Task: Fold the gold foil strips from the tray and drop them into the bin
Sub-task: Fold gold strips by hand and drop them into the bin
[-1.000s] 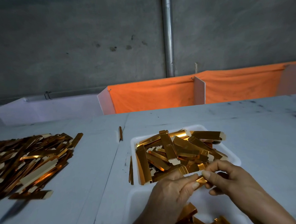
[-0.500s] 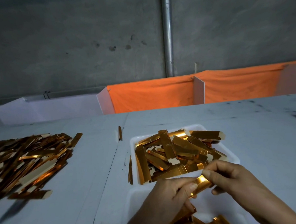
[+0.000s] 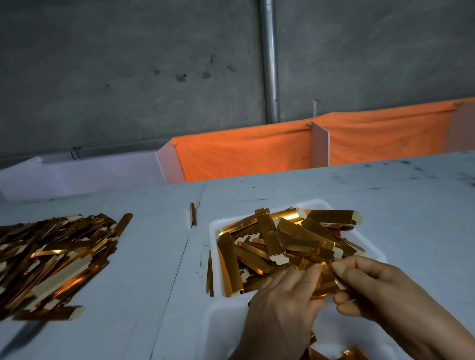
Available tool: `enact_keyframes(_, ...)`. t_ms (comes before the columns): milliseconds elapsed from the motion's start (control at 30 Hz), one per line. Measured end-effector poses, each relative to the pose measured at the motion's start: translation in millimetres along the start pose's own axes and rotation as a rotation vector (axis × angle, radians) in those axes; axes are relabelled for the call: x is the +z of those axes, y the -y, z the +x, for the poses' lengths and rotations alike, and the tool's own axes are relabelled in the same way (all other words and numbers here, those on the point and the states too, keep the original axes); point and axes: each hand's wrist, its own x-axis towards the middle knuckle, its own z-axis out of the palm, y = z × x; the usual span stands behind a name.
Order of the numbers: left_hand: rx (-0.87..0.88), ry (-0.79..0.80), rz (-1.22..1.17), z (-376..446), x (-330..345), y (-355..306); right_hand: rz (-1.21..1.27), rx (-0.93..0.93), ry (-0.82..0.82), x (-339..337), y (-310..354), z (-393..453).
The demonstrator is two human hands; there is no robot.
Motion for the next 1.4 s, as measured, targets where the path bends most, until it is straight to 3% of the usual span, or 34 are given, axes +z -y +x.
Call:
enact_keyframes(133, -0.173, 0.070, -0.314, -4, -1, 6, 0.185, 0.062, 0.093, -1, 5, -2)
enact_keyframes(233, -0.197, 0.075, -0.428, -2, -4, 5, 0.223, 0.055, 0.115, 0, 8, -4)
enact_keyframes(533, -0.290, 0.158, -0.482, -2, 1, 4, 0.193, 0.022, 0.073, 5, 7, -5)
enact_keyframes(967, -0.135, 0.158, -0.254, 2, 5, 3, 0.141, -0.073, -0.016, 7, 5, -6)
enact_keyframes(1200, -0.241, 0.194, -0.436, 2, 2, 4, 0.047, -0.081, 0.004, 3, 5, -4)
enact_keyframes(1400, -0.407, 0.109, -0.700, -1, -7, 2, -0.008, -0.108, 0.043, 1, 8, -6)
